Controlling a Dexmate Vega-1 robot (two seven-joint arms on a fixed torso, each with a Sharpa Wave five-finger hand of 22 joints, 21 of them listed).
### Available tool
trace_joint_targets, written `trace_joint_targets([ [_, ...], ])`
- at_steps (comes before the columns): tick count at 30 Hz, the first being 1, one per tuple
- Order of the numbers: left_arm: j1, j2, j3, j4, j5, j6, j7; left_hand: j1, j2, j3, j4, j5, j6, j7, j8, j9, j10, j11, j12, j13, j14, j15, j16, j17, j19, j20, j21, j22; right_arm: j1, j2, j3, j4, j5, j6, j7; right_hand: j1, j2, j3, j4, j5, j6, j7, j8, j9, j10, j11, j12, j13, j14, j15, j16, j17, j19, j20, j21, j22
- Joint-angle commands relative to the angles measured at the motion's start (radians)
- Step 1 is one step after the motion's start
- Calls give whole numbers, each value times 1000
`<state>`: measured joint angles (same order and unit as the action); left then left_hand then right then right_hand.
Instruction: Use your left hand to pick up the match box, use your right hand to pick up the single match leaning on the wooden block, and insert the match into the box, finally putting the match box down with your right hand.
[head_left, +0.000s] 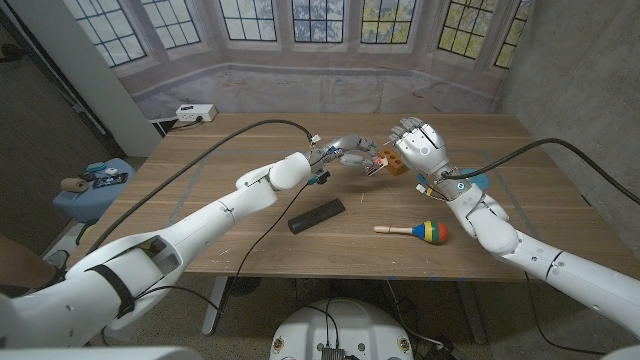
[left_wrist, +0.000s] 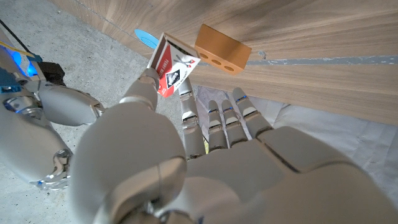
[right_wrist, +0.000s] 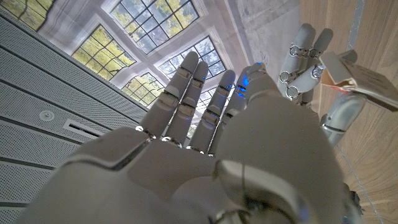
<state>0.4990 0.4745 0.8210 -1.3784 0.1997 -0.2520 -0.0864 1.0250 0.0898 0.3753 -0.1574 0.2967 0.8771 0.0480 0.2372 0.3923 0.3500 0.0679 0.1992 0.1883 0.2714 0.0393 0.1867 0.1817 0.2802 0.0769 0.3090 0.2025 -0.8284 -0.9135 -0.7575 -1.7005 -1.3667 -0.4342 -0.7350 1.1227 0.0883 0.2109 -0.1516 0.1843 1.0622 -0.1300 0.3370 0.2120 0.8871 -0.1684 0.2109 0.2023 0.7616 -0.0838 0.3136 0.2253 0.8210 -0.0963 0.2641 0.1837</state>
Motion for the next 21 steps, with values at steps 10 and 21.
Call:
trace_joint_targets([
  [10, 5, 4, -3, -15, 0, 6, -11, -8, 4, 10, 2, 5, 4, -3, 5, 7, 1, -2, 2, 4, -5, 1, 2, 3, -2, -2, -4, 1, 18, -38, 9, 16, -14, 60, 18, 5, 11, -6, 3, -2, 11, -2, 4, 5, 7, -3, -3, 6, 8, -148, -3, 5, 2, -68, 3, 4],
  [21, 0, 2, -2, -15, 3, 10, -16, -9, 4, 12, 1, 5, 5, -2, 5, 7, 1, -2, 2, 4, -5, 0, 3, 3, -2, -2, -4, 2, 19, -45, 11, 30, -11, 70, 19, 6, 11, -8, 2, -1, 12, -2, 4, 5, 4, -3, -4, 6, 8, -148, -5, 5, -1, -70, 2, 4],
])
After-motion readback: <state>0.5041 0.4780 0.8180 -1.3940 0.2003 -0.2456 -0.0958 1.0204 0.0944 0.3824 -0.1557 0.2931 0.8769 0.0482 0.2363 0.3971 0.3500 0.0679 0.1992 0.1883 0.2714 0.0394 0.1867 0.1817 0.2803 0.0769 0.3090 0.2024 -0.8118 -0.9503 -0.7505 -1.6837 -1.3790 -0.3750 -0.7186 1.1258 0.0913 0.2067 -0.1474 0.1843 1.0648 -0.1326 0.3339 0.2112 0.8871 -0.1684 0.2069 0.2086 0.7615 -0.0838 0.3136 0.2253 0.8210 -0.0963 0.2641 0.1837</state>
